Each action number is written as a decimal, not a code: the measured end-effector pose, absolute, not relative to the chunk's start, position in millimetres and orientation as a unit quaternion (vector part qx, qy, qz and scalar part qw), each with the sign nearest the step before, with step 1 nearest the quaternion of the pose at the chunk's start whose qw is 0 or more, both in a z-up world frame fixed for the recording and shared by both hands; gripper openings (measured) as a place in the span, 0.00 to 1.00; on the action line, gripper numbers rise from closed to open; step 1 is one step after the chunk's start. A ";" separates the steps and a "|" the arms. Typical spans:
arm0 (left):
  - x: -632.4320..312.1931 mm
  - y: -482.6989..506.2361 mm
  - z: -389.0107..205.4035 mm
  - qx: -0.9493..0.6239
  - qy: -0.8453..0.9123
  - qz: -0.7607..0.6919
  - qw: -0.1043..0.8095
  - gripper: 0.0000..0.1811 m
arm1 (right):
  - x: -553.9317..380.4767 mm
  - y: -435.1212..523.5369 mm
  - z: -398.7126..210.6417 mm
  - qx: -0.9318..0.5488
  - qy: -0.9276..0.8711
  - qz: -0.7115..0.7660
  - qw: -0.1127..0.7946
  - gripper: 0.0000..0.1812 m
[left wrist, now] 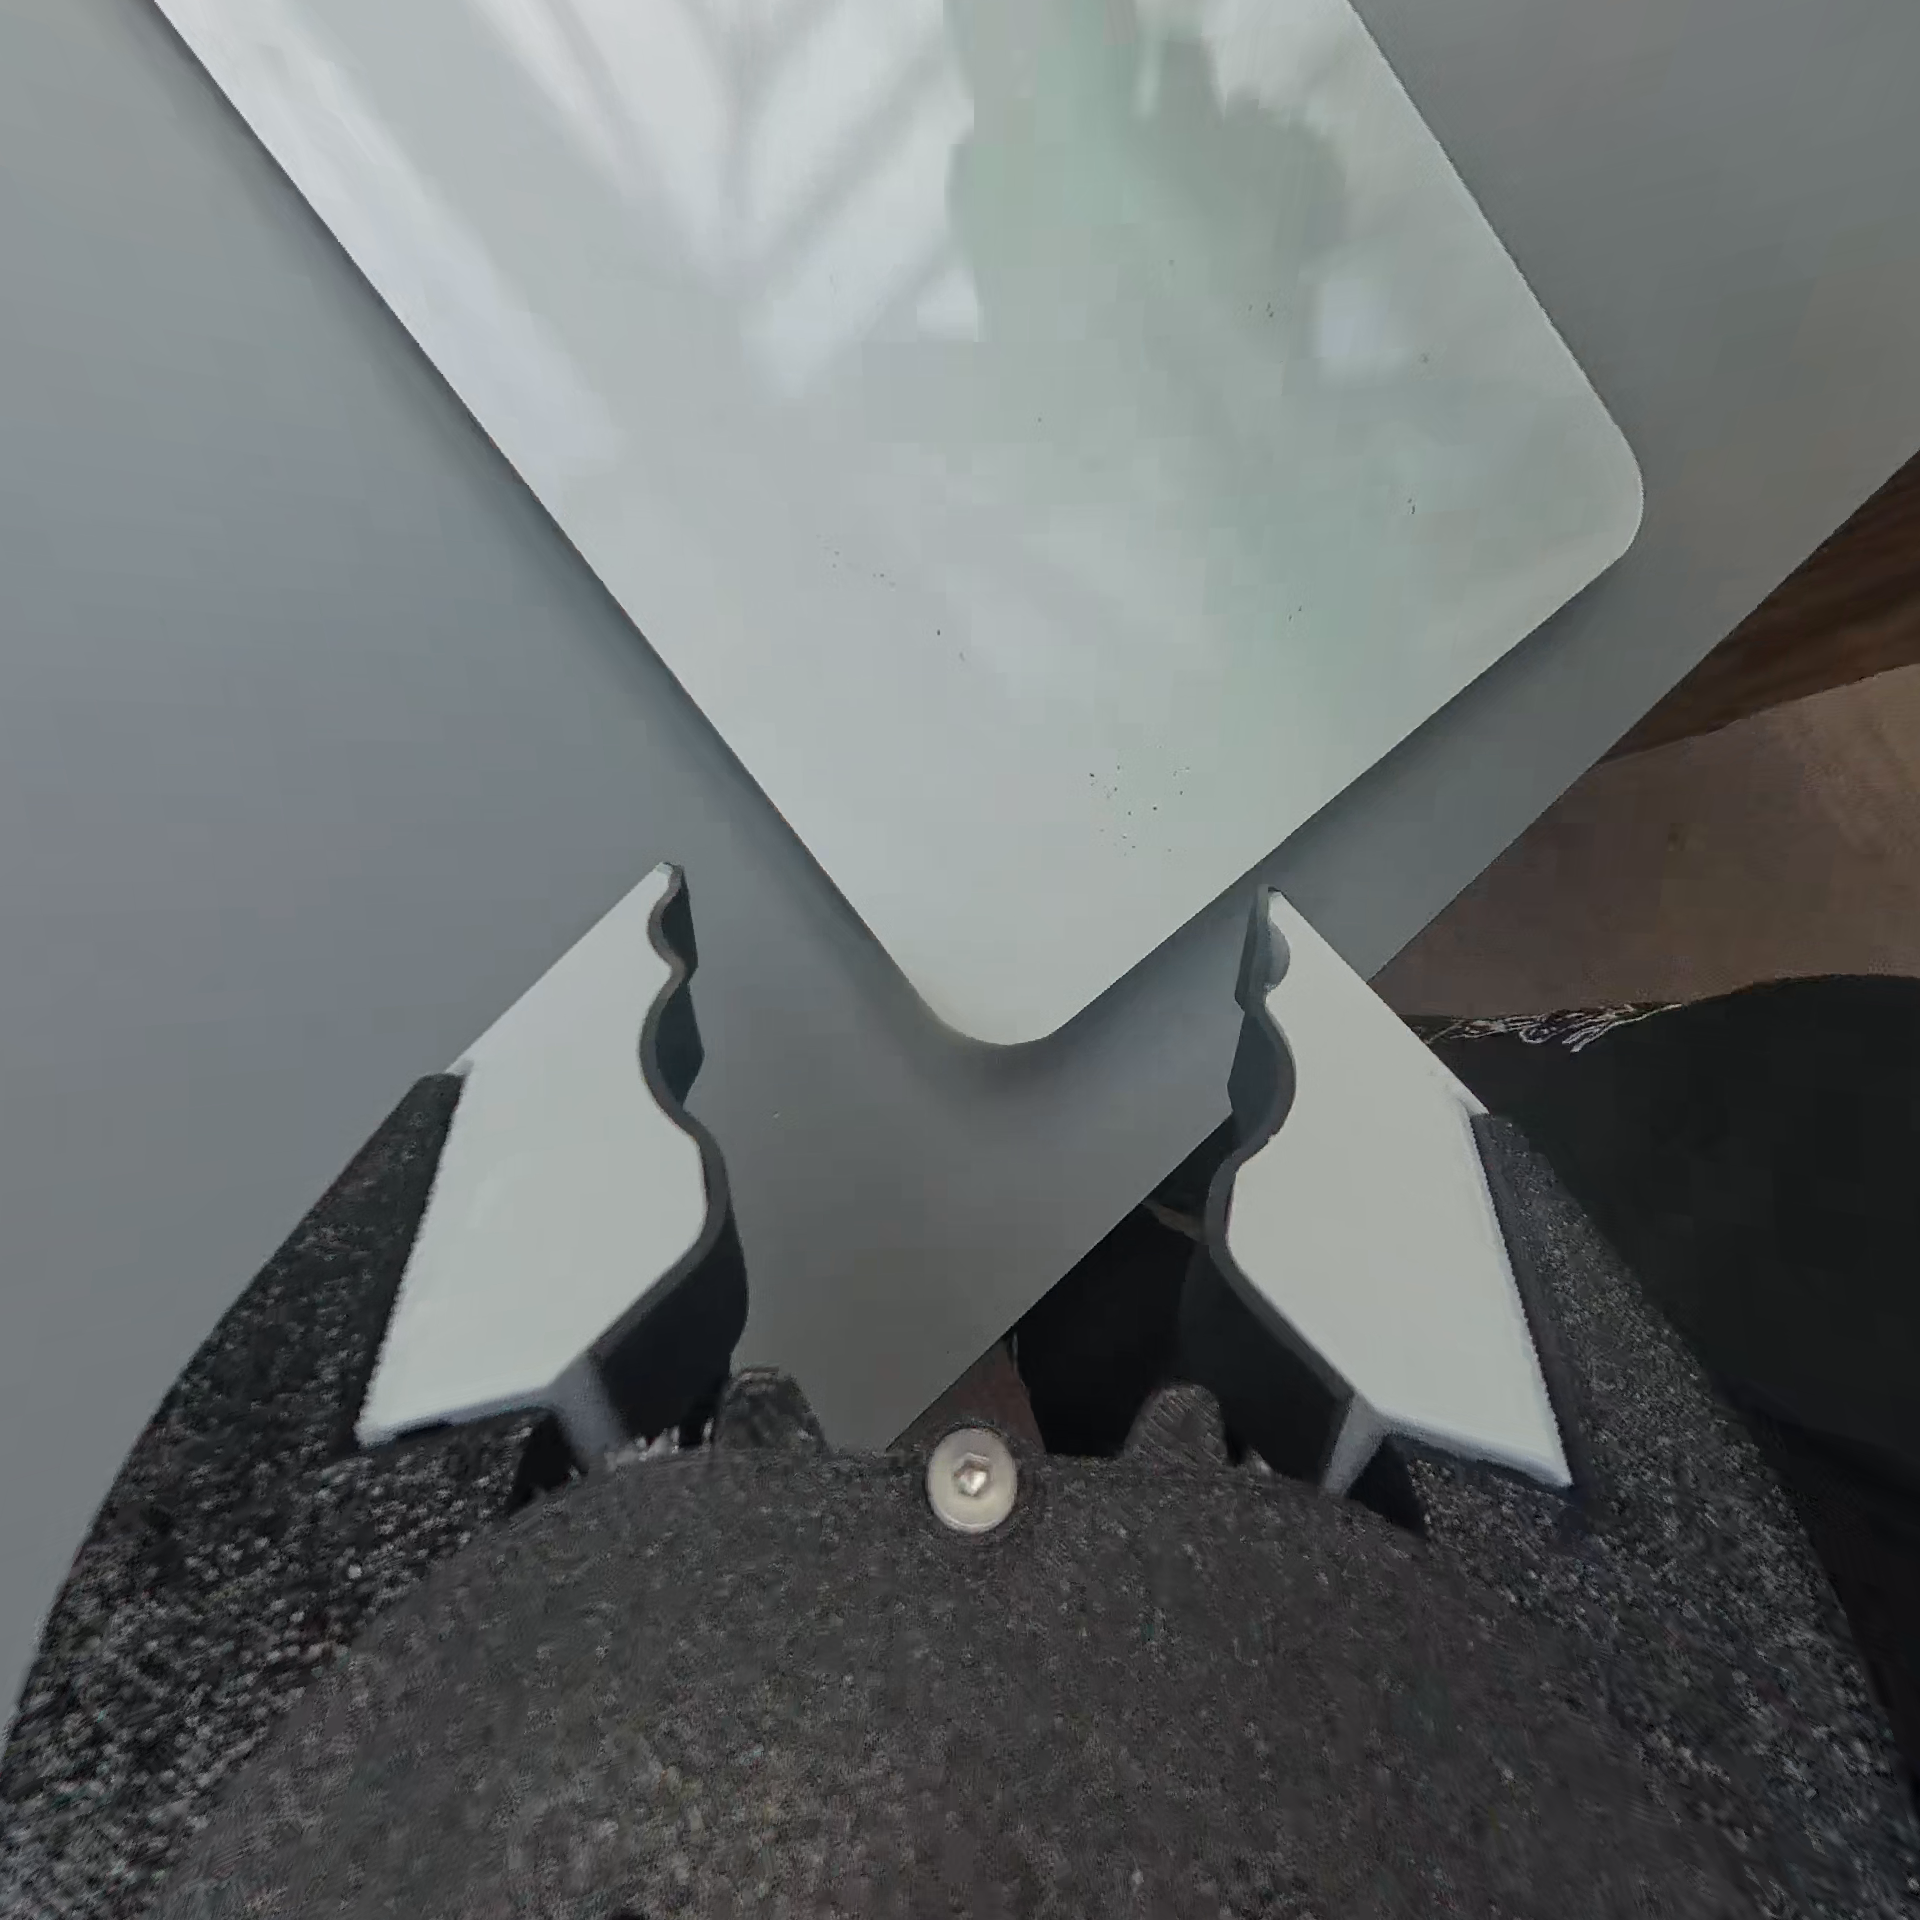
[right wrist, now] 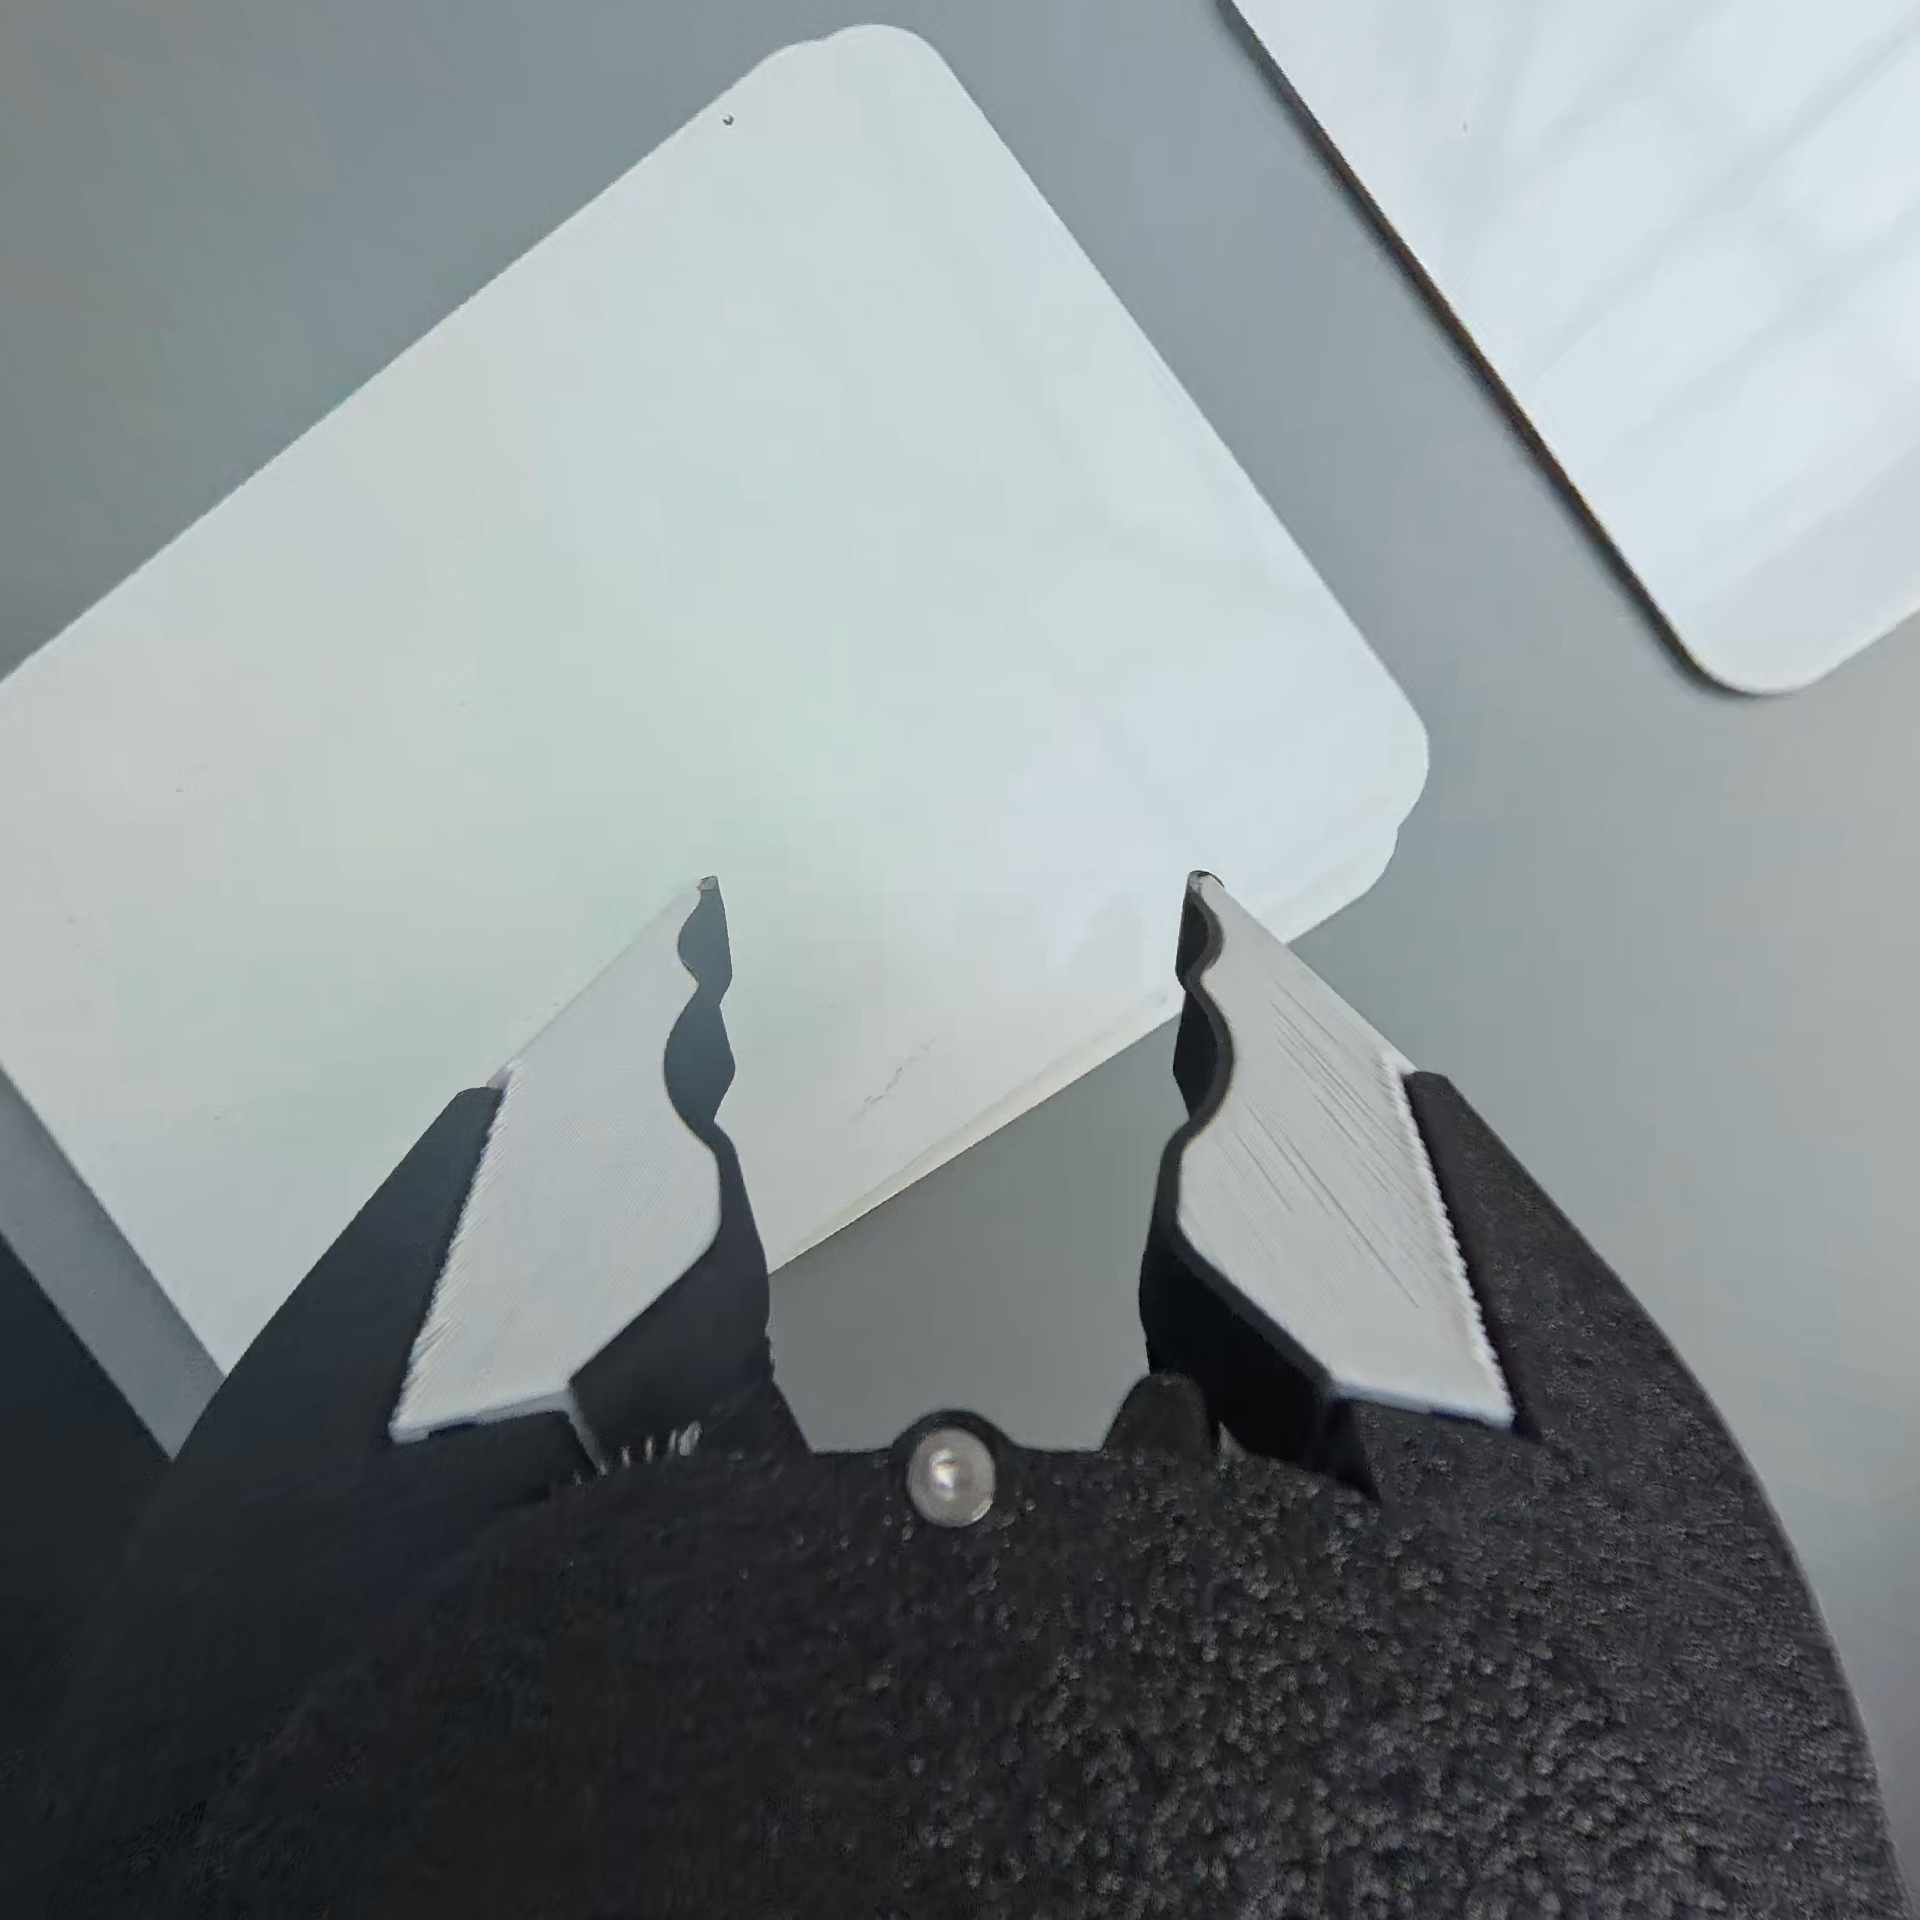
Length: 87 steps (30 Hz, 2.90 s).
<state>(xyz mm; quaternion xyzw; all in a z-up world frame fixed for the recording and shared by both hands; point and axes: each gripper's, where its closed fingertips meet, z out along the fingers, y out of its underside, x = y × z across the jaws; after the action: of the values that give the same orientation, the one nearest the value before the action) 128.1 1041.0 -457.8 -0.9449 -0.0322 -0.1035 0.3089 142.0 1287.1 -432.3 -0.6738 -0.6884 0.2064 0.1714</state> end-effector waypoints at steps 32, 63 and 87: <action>139.8 1045.4 -487.3 -0.962 -0.021 -0.002 0.273 0.52 | 55.3 1293.4 -481.1 -0.435 -0.885 0.166 -0.006 0.47; 32.1 1205.6 -460.9 -0.888 -0.211 -0.223 0.341 0.48 | 133.8 1307.4 -467.0 -0.841 -0.418 0.301 0.165 0.55; 23.5 1217.1 -460.4 -0.903 -0.156 -0.234 0.325 0.51 | 145.7 1288.8 -468.4 -0.848 -0.430 0.261 0.165 0.56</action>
<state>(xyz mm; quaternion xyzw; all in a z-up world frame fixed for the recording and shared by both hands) 23.5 1217.1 -460.4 -0.9031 -0.1559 -0.2340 0.3246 145.7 1288.8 -468.4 -0.8484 -0.4301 0.2609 0.1651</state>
